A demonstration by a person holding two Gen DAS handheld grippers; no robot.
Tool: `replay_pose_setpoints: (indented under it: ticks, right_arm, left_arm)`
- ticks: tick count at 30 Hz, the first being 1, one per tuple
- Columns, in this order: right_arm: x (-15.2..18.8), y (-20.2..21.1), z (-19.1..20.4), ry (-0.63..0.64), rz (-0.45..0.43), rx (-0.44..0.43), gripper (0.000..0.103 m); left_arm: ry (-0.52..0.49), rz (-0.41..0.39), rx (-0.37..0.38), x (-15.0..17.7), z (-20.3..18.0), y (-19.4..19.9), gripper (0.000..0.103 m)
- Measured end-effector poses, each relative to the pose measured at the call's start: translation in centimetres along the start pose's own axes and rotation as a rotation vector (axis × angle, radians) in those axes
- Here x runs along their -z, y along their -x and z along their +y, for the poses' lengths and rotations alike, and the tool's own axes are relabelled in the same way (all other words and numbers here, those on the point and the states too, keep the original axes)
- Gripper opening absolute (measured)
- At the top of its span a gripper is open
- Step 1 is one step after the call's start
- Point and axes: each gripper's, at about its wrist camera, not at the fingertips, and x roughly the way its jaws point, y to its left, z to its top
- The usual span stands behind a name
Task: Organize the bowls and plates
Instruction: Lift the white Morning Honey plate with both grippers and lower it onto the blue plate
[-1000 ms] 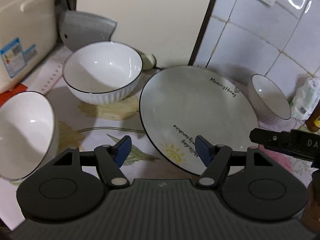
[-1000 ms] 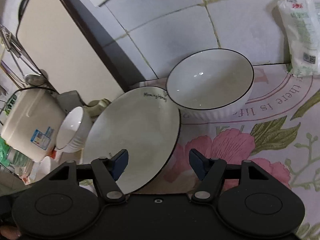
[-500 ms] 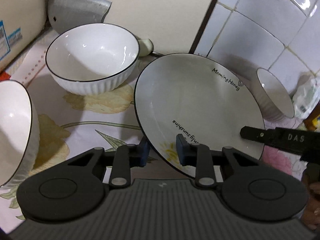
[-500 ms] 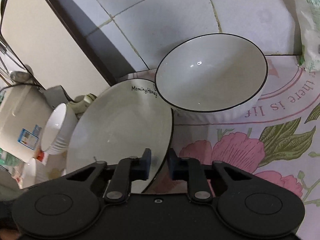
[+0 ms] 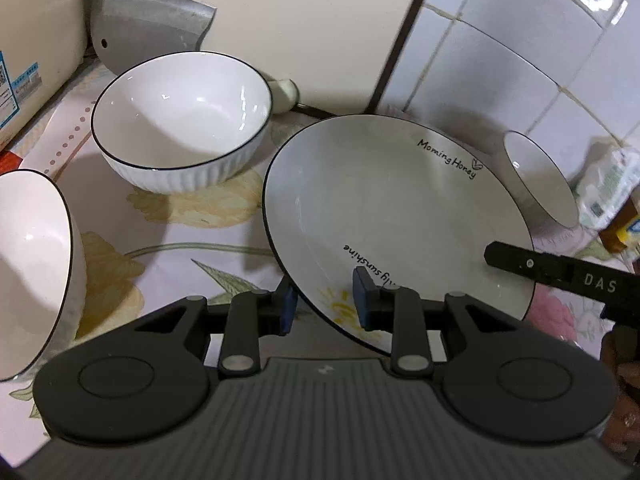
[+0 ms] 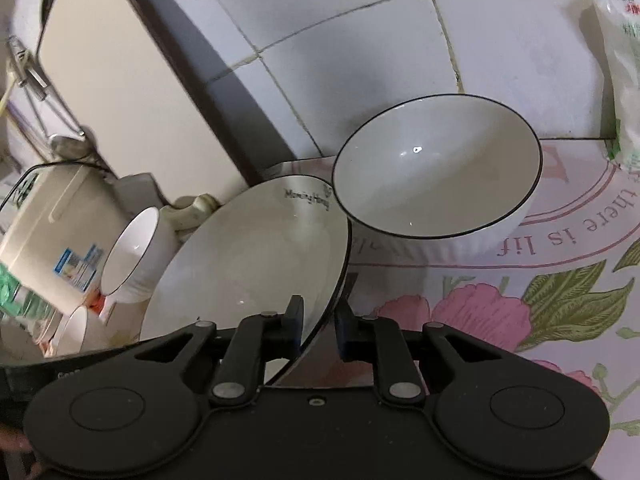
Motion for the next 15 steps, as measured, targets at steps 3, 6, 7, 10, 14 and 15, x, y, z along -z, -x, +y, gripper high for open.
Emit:
replay_pose_setpoints:
  ticks: [3,6,7,10,14,15]
  right_arm:
    - [0.1,0.7,0.3,0.011,0.008,0.003,0.021]
    - [0.6,2.1,0.8,0.017,-0.005,0.002,0.021]
    - [0.7,2.9,1.0,0.022,-0.012,0.003,0.021]
    - [1.1,5.1,1.5,0.01,-0.033,-0.005,0.021]
    - [1.7,8.8,2.4,0.006,-0.06,-0.002,0.021]
    - [1.9,9.8,2.7,0.004,-0.07,-0.002,0.021]
  left_arm:
    - [-0.011,-0.004,-0.008,0.4,-0.5,1.0,0.027]
    - [-0.011,-0.006,-0.005,0.6,-1.0,2.5,0.027]
    - [-0.013,-0.01,-0.003,0.7,-1.2,3.1,0.027]
    - [-0.033,-0.022,-0.001,0.9,-2.1,5.5,0.027]
    - [-0.071,-0.044,0.005,1.4,-3.6,9.1,0.027]
    - [-0.08,-0.05,0.011,1.6,-4.0,10.2,0.027]
